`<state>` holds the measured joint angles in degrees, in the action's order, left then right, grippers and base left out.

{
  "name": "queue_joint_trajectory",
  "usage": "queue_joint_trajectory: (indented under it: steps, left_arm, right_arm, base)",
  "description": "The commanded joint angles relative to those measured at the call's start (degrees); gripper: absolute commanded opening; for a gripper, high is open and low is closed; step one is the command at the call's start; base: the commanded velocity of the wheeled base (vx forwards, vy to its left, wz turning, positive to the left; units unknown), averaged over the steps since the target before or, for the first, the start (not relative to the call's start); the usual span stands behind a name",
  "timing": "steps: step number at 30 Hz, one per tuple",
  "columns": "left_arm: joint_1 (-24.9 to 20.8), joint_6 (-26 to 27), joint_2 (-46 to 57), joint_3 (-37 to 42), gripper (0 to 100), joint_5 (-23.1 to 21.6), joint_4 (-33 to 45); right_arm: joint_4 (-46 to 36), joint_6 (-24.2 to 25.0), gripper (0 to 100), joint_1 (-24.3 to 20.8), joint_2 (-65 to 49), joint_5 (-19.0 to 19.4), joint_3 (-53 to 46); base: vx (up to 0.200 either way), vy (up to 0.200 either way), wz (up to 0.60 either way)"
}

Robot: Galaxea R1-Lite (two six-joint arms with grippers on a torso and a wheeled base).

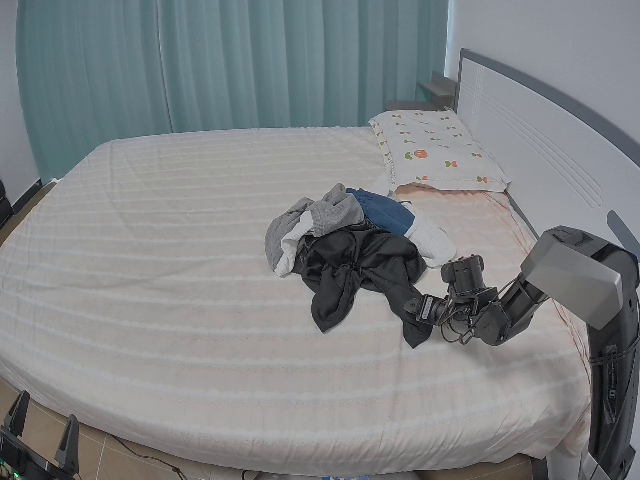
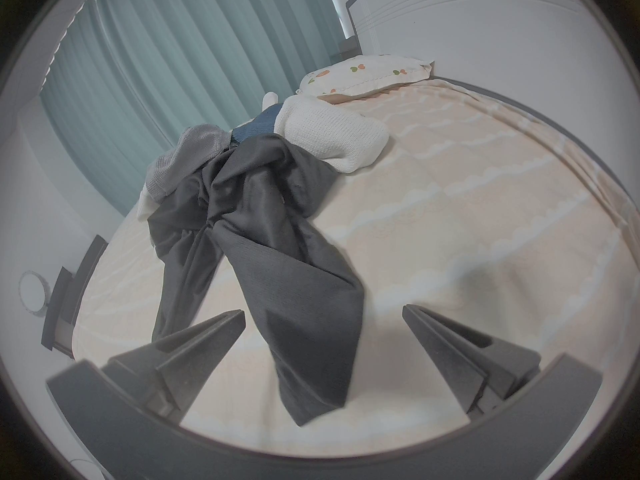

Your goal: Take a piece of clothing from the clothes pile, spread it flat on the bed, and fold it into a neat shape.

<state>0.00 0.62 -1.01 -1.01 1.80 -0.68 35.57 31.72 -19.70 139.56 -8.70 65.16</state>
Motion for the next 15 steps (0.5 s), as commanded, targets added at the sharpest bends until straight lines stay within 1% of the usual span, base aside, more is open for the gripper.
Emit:
queue_joint_trajectory:
  steps: [1, 6, 7, 13, 15]
  left_arm:
    - [0.00, -0.01, 1.01, 1.01, 100, 0.04, -0.02]
    - [0.00, -0.09, 1.01, 1.01, 100, 0.04, -0.02]
    - [0.00, -0.09, 1.01, 1.01, 100, 0.04, -0.02]
    - [0.00, -0.09, 1.01, 1.01, 100, 0.13, -0.02]
    - [0.00, -0.18, 1.01, 1.01, 100, 0.13, -0.02]
  right_arm:
    - [-0.06, 0.45, 100, -1.22, 3.35, -0.52, 2.34]
    - [0.38, 0.71, 100, -1.66, 5.64, -1.49, 4.01]
    - [0.99, 0.71, 0, -1.75, 5.81, -1.67, 4.36]
    - [5.82, 0.80, 0, -1.83, 6.08, -1.58, 3.40]
    - [9.60, 0.89, 0, -1.83, 5.46, -1.58, 1.73]
  base:
    - [0.000, 0.000, 0.00]
    - [0.000, 0.000, 0.00]
    - [0.000, 0.000, 0.00]
    - [0.000, 0.000, 0.00]
    - [0.000, 0.000, 0.00]
